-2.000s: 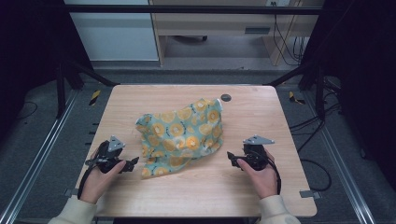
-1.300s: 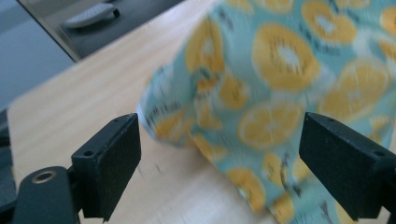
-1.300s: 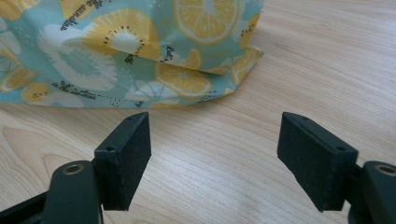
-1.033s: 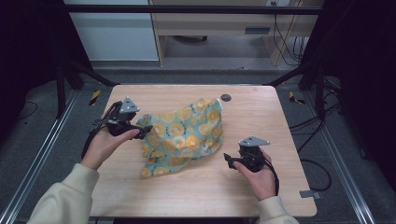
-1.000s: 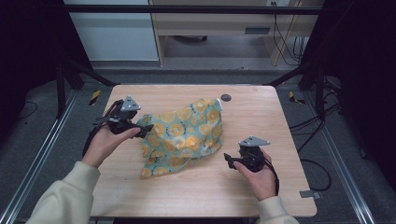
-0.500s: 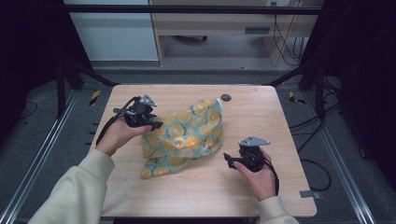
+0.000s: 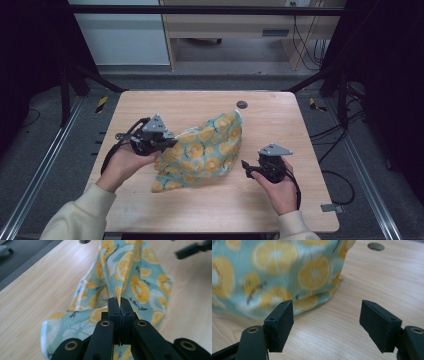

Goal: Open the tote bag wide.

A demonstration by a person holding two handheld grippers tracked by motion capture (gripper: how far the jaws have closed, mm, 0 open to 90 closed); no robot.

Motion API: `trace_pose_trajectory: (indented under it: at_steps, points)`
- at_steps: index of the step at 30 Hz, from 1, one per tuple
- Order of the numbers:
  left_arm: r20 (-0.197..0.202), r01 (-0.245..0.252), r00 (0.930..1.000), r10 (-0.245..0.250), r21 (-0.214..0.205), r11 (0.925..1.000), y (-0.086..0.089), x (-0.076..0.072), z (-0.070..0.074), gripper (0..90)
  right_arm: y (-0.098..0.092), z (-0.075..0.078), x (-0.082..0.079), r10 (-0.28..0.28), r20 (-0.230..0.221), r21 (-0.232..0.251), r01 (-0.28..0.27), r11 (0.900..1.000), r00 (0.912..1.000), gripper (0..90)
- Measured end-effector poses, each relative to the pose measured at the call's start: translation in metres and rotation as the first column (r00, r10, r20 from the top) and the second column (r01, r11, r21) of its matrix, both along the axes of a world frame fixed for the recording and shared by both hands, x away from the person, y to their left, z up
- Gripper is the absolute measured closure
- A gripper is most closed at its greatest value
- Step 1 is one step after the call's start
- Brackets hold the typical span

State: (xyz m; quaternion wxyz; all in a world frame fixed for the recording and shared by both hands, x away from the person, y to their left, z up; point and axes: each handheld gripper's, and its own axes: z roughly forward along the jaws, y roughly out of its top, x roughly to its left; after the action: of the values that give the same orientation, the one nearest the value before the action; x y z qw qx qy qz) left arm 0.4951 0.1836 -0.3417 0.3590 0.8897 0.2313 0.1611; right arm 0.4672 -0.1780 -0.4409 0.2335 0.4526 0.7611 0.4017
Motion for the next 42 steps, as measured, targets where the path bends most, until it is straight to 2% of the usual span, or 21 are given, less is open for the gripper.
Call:
trace_pose_trajectory:
  at_steps: [2,7,8,10,11,12,14,15,18,19,21,25,30,33,34,36,38,39,40,41,42]
  points:
    - [0.002,0.029,0.9996,-0.029,-0.008,0.9995,-0.003,-0.016,-0.005,89.6,0.001,0.006,-0.001,-0.003,0.014,0.008,0.003,1.0000,0.9999,30.9]
    - [-0.011,0.049,0.9987,-0.049,-0.007,0.9988,-0.004,-0.030,-0.017,89.6,0.006,0.023,-0.003,0.019,0.051,-0.012,-0.019,0.9998,0.9985,37.5]
    - [-0.013,0.051,0.9986,-0.051,-0.006,0.9987,-0.004,-0.032,-0.019,89.6,0.011,0.033,-0.003,0.034,0.060,-0.020,-0.033,0.9993,0.9976,39.1]
    - [-0.018,0.051,0.9986,-0.051,-0.006,0.9987,-0.005,-0.033,-0.021,89.6,0.012,0.037,-0.003,0.043,0.066,-0.023,-0.041,0.9989,0.9969,39.2]
    - [-0.019,0.052,0.9985,-0.052,0.000,0.9986,-0.005,-0.033,-0.022,89.7,0.019,0.049,-0.002,0.064,0.080,-0.026,-0.062,0.9977,0.9947,38.9]
    - [-0.020,0.050,0.9985,-0.050,-0.003,0.9987,-0.005,-0.033,-0.022,89.7,0.023,0.054,-0.001,0.073,0.083,-0.029,-0.071,0.9971,0.9939,38.4]
    - [-0.024,0.053,0.9983,-0.053,-0.004,0.9986,-0.005,-0.032,-0.023,89.8,0.027,0.060,0.000,0.083,0.087,-0.030,-0.080,0.9963,0.9928,37.7]
    - [-0.028,0.056,0.9980,-0.056,-0.002,0.9984,-0.005,-0.031,-0.022,89.8,0.035,0.069,0.004,0.102,0.094,-0.049,-0.098,0.9940,0.9903,35.0]
    - [-0.029,0.059,0.9979,-0.058,0.005,0.9983,-0.005,-0.031,-0.021,89.8,0.041,0.076,0.009,0.120,0.091,-0.070,-0.114,0.9910,0.9886,32.3]
    - [-0.030,0.057,0.9979,-0.057,0.007,0.9983,-0.005,-0.030,-0.021,89.8,0.049,0.081,0.015,0.149,0.085,-0.100,-0.140,0.9851,0.9852,29.7]
    - [-0.031,0.057,0.9979,-0.057,0.008,0.9983,-0.004,-0.029,-0.021,89.8,0.054,0.082,0.020,0.159,0.073,-0.122,-0.149,0.9812,0.9846,28.9]
    - [-0.037,0.050,0.9981,-0.050,0.008,0.9987,-0.002,-0.026,-0.020,89.8,0.058,0.078,0.027,0.183,0.045,-0.132,-0.176,0.9755,0.9821,27.1]
    - [-0.041,0.052,0.9978,-0.052,0.013,0.9985,-0.002,-0.024,-0.019,89.9,0.061,0.068,0.036,0.230,0.002,-0.164,-0.226,0.9602,0.9733,26.2]
    - [-0.041,0.057,0.9976,-0.056,0.016,0.9983,-0.003,-0.023,-0.019,89.9,0.061,0.064,0.041,0.237,-0.014,-0.170,-0.236,0.9569,0.9715,28.1]
    - [-0.042,0.057,0.9976,-0.056,0.016,0.9983,-0.004,-0.023,-0.018,89.9,0.061,0.063,0.042,0.242,-0.012,-0.171,-0.241,0.9553,0.9701,31.7]
    - [-0.042,0.053,0.9977,-0.053,0.014,0.9985,-0.004,-0.022,-0.018,89.9,0.063,0.062,0.043,0.267,-0.002,-0.180,-0.263,0.9480,0.9638,48.9]
    - [-0.050,0.055,0.9972,-0.054,0.006,0.9985,-0.005,-0.020,-0.018,89.9,0.064,0.062,0.042,0.284,0.010,-0.189,-0.277,0.9420,0.9587,61.5]
    - [-0.050,0.055,0.9972,-0.054,0.006,0.9985,-0.005,-0.020,-0.018,89.9,0.064,0.062,0.042,0.284,0.010,-0.189,-0.277,0.9420,0.9587,61.5]
    - [-0.052,0.055,0.9972,-0.054,0.006,0.9985,-0.004,-0.019,-0.018,89.9,0.064,0.062,0.041,0.284,0.015,-0.193,-0.276,0.9417,0.9588,67.6]
    - [-0.056,0.054,0.9970,-0.054,0.002,0.9986,-0.004,-0.018,-0.018,89.9,0.065,0.063,0.039,0.289,0.024,-0.199,-0.279,0.9396,0.9571,78.8]
    - [-0.056,0.054,0.9970,-0.054,0.002,0.9986,-0.004,-0.018,-0.018,89.9,0.065,0.063,0.039,0.289,0.024,-0.199,-0.279,0.9396,0.9571,78.8]
